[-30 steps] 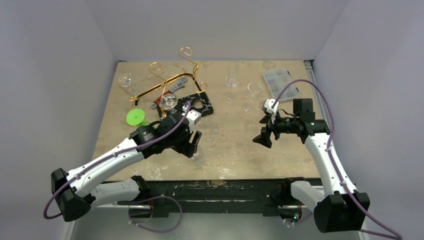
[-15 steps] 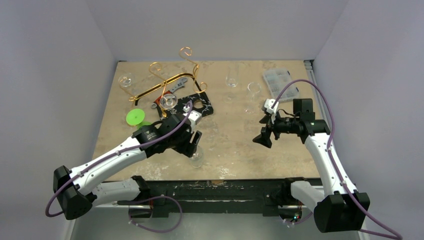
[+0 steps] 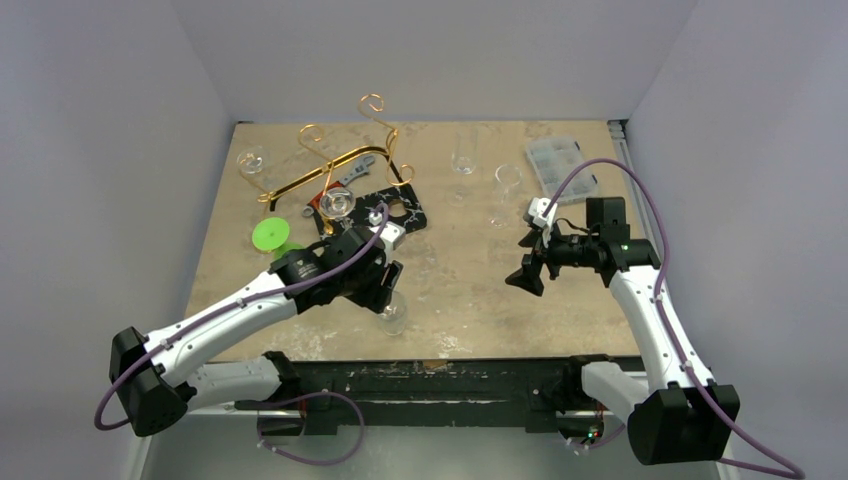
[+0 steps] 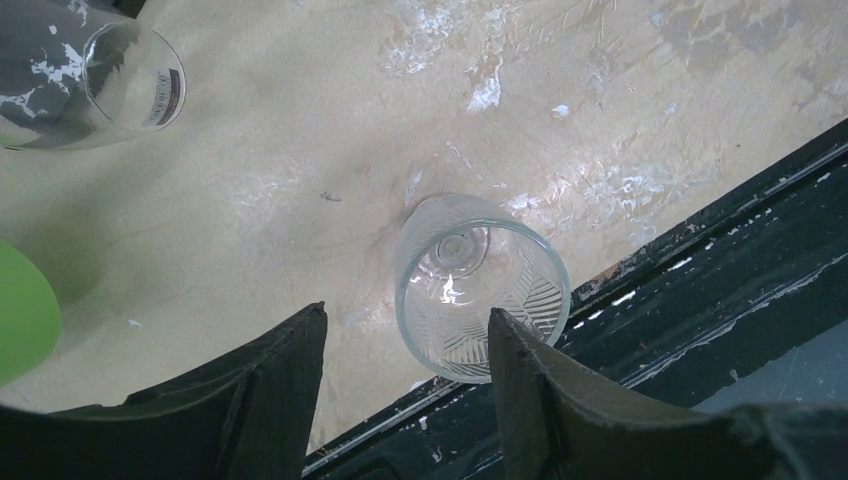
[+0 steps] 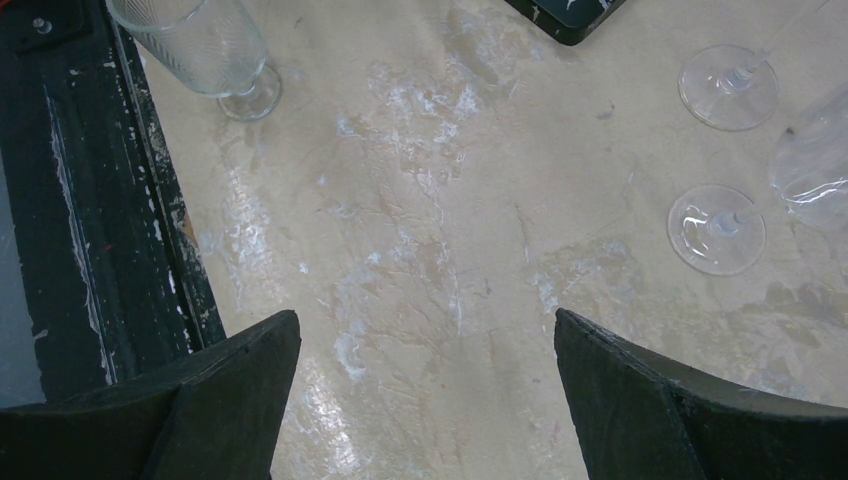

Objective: Place the wine glass upside down on the wine glass rack
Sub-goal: Pick up the wine glass at the center of the board.

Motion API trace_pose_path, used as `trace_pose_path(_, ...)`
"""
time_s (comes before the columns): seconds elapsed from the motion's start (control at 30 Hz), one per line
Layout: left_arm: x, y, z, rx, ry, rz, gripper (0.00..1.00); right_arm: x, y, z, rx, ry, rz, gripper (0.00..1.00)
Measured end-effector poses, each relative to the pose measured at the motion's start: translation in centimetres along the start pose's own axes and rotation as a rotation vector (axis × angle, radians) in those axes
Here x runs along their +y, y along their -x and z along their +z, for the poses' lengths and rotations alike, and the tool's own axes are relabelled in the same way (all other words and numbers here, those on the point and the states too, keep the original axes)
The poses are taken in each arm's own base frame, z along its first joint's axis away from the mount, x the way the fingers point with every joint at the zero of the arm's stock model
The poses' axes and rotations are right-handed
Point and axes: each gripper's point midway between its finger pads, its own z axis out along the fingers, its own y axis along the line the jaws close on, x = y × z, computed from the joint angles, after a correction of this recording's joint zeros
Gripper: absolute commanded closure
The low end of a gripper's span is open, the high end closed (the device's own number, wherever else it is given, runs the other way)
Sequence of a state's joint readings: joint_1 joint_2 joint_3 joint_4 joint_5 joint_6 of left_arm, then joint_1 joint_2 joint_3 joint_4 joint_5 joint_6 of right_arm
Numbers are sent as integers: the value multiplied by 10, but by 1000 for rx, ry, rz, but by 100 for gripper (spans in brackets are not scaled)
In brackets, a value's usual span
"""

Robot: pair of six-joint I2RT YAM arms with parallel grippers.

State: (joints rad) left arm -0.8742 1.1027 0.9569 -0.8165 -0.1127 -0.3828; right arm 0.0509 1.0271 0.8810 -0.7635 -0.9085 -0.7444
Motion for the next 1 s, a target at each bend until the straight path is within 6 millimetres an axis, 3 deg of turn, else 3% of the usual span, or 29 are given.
trace_pose_path(0.2,0,-1,3,11,3,1,57,0,0,0,0,0,0,5)
trace_pose_path(0.27,0,-3,5,21,8,2,68,0,0,0,0,0,0,5)
trace_pose_path(0.47,3,-9,18,73,37,10,74,0,0,0,0,0,0,5)
trace_pose_path(0.63,4,-14,25,103,50,15,100,0,0,0,1,0,0,5)
trace_pose_path(1.0,0,-15,20,83,19,13,100,1,-1,0,1,3,3,5)
